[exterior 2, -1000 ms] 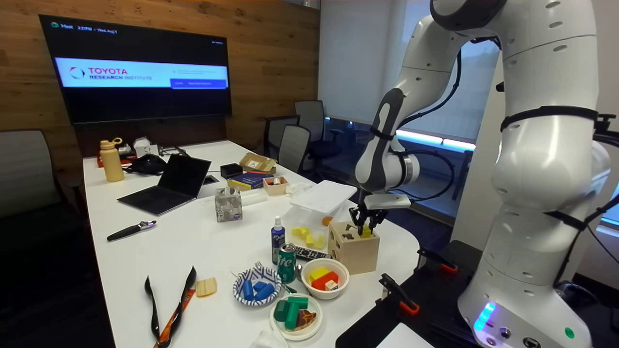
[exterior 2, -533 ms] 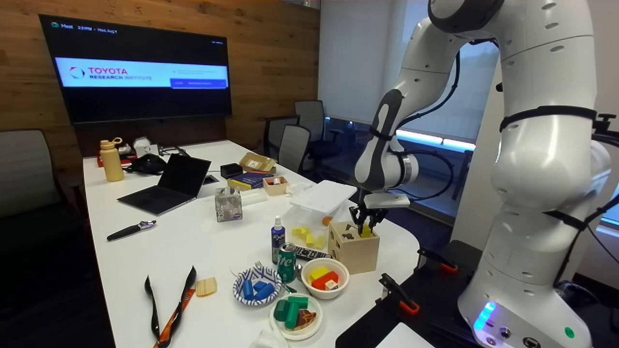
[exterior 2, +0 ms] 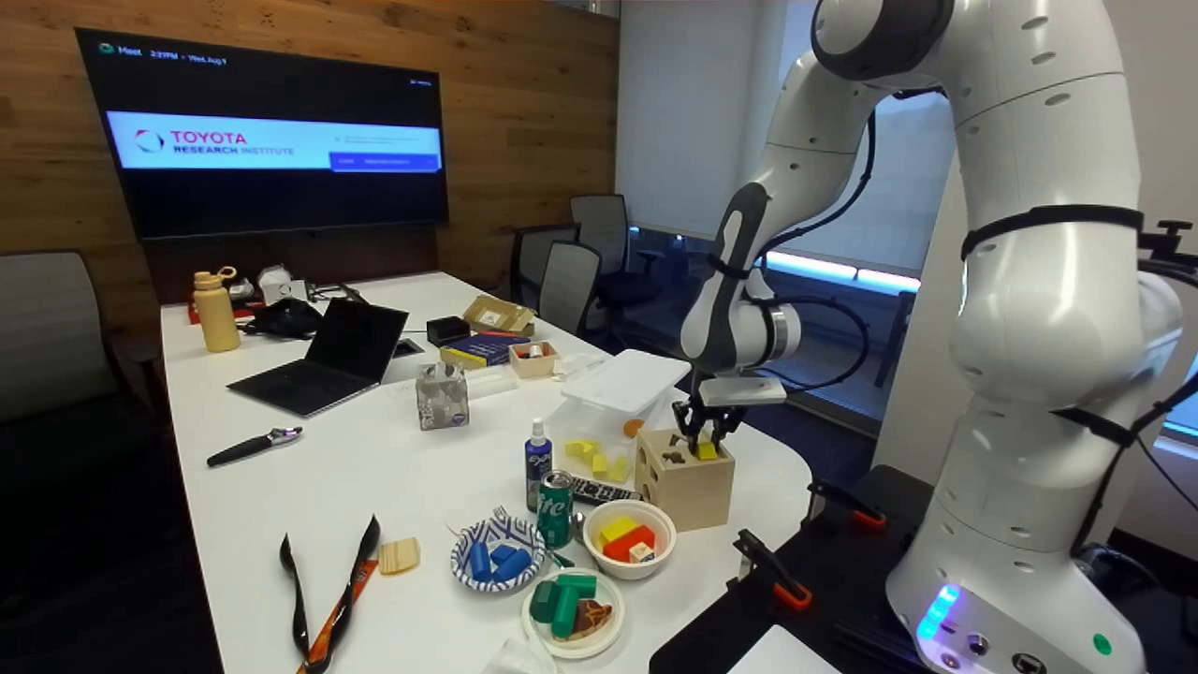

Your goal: Put one blue block and one yellow block in the wooden toy box.

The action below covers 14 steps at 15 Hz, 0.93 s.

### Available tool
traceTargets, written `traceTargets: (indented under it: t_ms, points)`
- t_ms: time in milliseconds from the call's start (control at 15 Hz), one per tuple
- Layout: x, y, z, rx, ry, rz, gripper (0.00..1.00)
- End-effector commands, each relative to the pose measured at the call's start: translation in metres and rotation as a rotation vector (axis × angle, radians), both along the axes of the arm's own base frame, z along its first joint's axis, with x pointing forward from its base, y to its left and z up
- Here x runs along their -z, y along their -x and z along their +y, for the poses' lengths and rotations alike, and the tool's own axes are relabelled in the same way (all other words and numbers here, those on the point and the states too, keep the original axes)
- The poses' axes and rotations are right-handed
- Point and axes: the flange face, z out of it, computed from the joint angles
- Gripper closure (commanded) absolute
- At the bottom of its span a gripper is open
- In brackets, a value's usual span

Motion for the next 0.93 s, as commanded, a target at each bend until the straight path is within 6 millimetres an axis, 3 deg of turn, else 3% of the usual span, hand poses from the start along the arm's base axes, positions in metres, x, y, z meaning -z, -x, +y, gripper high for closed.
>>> traceTargets:
  t_ms: [0, 200, 867]
  points:
    - [-0.007, -0.006, 0.0, -0.019, 0.005, -0.017, 0.24]
    - [-0.015, -0.005, 0.003, -0.024, 0.016, -0.025, 0.01]
    - [-0.019, -0.003, 0.007, -0.038, 0.016, -0.028, 0.0]
